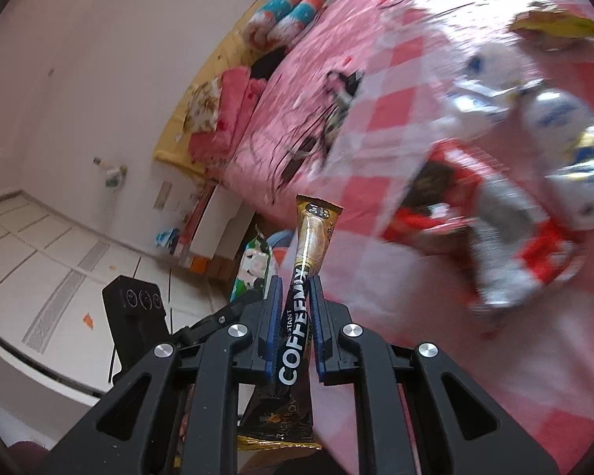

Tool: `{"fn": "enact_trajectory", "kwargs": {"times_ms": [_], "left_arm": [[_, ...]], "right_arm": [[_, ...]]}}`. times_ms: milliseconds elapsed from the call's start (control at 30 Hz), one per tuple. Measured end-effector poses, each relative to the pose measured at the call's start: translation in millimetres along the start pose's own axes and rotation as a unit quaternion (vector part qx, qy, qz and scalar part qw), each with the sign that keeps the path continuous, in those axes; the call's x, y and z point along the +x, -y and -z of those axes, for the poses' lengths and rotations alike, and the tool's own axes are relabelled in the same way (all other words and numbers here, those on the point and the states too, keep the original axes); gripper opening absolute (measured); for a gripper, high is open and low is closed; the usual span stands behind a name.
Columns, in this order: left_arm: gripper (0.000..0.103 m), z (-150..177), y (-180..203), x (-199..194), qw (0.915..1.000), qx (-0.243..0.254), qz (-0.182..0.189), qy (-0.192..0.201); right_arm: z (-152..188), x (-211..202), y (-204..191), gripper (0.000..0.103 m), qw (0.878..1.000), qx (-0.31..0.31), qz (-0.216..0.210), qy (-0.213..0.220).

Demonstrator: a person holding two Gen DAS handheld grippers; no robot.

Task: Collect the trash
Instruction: 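Carry the snack pack and COFFEE stick over the orange bucket, then open both tools to drop the snack pack and COFFEE stick into the bucket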

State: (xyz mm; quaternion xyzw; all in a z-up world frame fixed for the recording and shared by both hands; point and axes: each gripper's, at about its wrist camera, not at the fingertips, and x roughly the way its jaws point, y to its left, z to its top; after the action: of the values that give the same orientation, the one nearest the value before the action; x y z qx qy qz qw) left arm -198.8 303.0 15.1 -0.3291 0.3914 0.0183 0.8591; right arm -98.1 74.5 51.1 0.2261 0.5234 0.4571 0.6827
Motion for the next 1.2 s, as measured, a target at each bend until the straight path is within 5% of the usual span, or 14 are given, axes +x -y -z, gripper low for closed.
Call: {"fn": "enact_trajectory", "kwargs": {"times_ms": [233, 633, 733, 833, 1200], "left_arm": [[0.044, -6, -52, -32, 0.9977, -0.049, -0.029, 0.038], [0.045, 1, -144, -61, 0.9814, -0.157, -0.076, 0.081], [0.055, 4, -155, -60, 0.9777, -0.173, -0.084, 0.084], [0.071, 5, -160, -62, 0.9767, -0.169, -0.098, 0.088], [0.080, 1, -136, -61, 0.9799, -0.114, -0.139, 0.088]], "right_arm": [[1, 61, -44, 0.015, 0.997, -0.031, -0.026, -0.066], [1, 154, -105, 0.018, 0.986, -0.081, -0.030, -0.145], [2, 172, -108, 0.018, 0.986, -0.080, -0.019, -0.148], [6, 172, -99, 0.064, 0.989, -0.064, -0.003, -0.134], [10, 103, -87, 0.089, 0.990, -0.105, 0.089, -0.027]]}}
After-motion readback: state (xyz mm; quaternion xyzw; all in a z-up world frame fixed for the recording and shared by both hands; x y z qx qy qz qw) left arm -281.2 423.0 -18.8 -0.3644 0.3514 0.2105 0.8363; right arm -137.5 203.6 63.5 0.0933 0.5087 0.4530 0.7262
